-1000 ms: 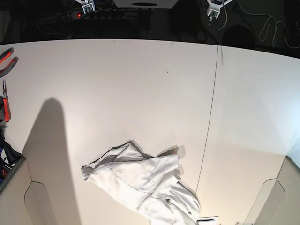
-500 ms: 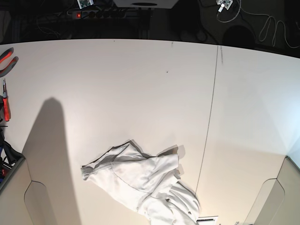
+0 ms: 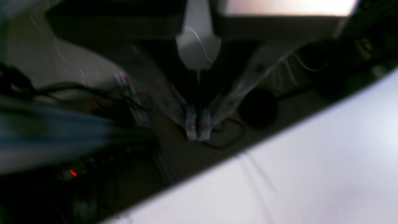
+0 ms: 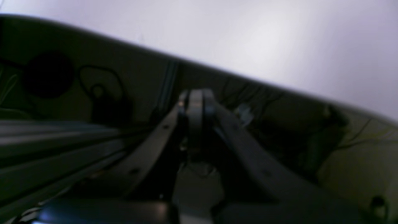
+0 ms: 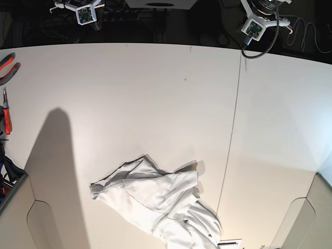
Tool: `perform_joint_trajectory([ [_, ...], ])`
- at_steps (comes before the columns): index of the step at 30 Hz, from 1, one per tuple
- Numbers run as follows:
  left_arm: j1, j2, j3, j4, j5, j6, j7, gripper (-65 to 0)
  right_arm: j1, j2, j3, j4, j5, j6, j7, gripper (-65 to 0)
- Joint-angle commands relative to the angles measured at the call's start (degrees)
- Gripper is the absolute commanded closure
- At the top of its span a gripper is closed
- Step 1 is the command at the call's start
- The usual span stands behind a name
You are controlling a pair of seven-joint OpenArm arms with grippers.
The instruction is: Layout the t-shirt on the table in an organized manner, then fold the t-shirt properly
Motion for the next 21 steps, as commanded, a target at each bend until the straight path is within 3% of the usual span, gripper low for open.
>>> perform_joint_trajectory([
  [1,0.6,-0.3,-1.2,1.4,0.0,0.0,-1.2,0.0,-0.4,0.7,0.0,1.3,-0.7,-0.2,1.2,0.0],
  [7,-3.3,-0.3,-7.3,1.7,0.0,0.1,-4.6,0.0,3.8,3.0,0.0,1.9,-5.0,-0.3,1.1,0.0],
  [12,-7.3,-0.3,-9.0,1.7,0.0,0.1,-9.2,0.0,9.4,2.9,0.0,1.9,-5.6,-0.2,1.2,0.0],
  [21,-18.2,0.0,-9.0,1.4,-0.1,0.1,-9.8,0.0,23.2,-2.6,0.0,1.5,-4.5,-0.2,1.1,0.0],
])
